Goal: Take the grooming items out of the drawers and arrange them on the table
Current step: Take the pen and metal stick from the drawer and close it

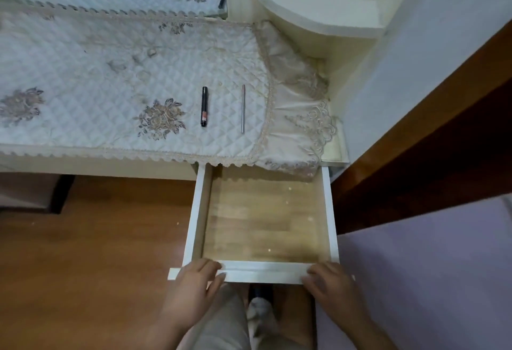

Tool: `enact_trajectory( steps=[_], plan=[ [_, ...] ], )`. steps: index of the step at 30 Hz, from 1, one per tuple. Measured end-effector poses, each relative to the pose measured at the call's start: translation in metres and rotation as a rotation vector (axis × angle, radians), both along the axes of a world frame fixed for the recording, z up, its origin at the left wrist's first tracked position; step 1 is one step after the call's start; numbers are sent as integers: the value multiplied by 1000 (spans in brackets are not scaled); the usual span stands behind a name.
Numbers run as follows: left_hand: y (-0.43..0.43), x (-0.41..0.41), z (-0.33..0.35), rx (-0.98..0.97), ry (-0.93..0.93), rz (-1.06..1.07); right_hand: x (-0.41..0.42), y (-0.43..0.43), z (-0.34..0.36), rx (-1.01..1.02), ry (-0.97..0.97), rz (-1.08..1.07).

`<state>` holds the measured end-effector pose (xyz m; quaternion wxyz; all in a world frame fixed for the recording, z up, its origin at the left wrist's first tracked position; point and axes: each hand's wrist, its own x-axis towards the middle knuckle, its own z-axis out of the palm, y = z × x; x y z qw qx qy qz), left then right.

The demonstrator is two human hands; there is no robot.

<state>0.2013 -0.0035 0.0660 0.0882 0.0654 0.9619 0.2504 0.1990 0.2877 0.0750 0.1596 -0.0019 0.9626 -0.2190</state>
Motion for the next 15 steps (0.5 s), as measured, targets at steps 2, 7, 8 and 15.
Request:
enact_trajectory(
  steps=[2,7,8,15],
  plan=[
    [1,10,-4,-13,35,8,6,2,-1,-8,34,29],
    [-1,5,2,-50,-14,-6,4,-3,-4,-3,52,21],
    [-2,3,4,-46,-50,0,2,-4,-5,-9,62,19],
    [-3,-47,-3,-136,78,8,-43,-7,-9,185,191,76]
  ],
)
